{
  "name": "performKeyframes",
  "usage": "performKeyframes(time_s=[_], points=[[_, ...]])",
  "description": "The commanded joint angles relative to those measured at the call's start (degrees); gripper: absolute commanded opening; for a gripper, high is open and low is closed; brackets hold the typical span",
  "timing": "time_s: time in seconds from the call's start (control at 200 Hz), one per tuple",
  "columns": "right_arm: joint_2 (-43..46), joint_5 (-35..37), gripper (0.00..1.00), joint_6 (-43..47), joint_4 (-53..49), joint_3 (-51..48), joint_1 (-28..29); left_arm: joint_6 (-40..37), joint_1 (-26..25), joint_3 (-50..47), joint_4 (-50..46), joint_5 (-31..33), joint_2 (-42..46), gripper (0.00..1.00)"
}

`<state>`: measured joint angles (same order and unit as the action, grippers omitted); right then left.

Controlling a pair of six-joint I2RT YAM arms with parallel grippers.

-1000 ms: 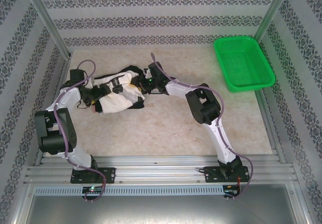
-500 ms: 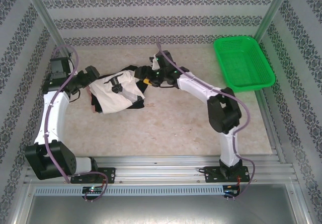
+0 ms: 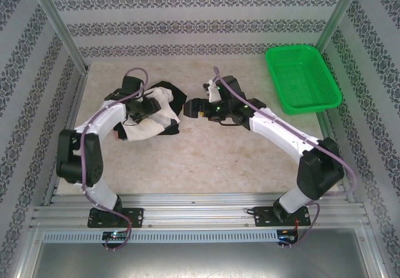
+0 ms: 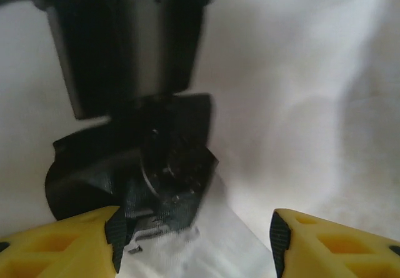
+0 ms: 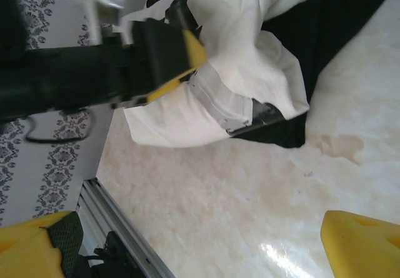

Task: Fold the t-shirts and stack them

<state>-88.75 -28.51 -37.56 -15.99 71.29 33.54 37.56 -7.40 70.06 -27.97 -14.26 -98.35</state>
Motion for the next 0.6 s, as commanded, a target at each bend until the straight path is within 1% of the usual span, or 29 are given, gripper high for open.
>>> performKeyframes(time_s=[0.0, 0.055, 0.145, 0.265, 0.4, 0.44, 0.49, 0.55, 0.595], points=[[5.13, 1.98, 0.98, -0.26, -0.65, -2.43, 0.47, -0.27, 0.77, 0.61, 2.5, 6.63, -5.09, 0.67], [6.84, 2.62, 0.98, -0.58, -1.57, -2.73, 0.38, -2.78, 2.41, 2.79, 2.06, 7.72, -8.46, 0.67], [9.13, 3.71, 0.98, -0.76, -3.56, -2.65, 0.38, -7.59, 6.24, 7.68, 0.72, 7.58, -14.16, 0.67], [12.78, 6.06, 0.98, -1.11, -6.04, -3.58, 0.13, -13.14, 10.6, 16.97, 0.82, 5.57, -22.5, 0.67], [15.29, 7.89, 0.98, -1.81, -9.03, -4.79, -0.21, -18.31, 13.05, 31.5, -2.45, 4.08, -32.46, 0.67], [15.9, 8.41, 0.98, -2.02, -9.76, -5.1, -0.23, -19.51, 13.56, 36.01, -3.85, 4.28, -35.17, 0.69], [16.47, 9.18, 0.98, -2.21, -10.72, -5.35, -0.27, -20.52, 14.43, 41.39, -5.46, 2.63, -38.4, 0.7], [16.98, 9.59, 0.98, -2.24, -11.66, -5.61, -0.25, -20.95, 15.06, 46.55, -7.67, 1.23, -40.55, 0.71], [17.35, 9.95, 0.98, -2.25, -12.14, -5.72, -0.23, -20.78, 15.05, 48.16, -8.21, -0.33, -40.23, 0.76]])
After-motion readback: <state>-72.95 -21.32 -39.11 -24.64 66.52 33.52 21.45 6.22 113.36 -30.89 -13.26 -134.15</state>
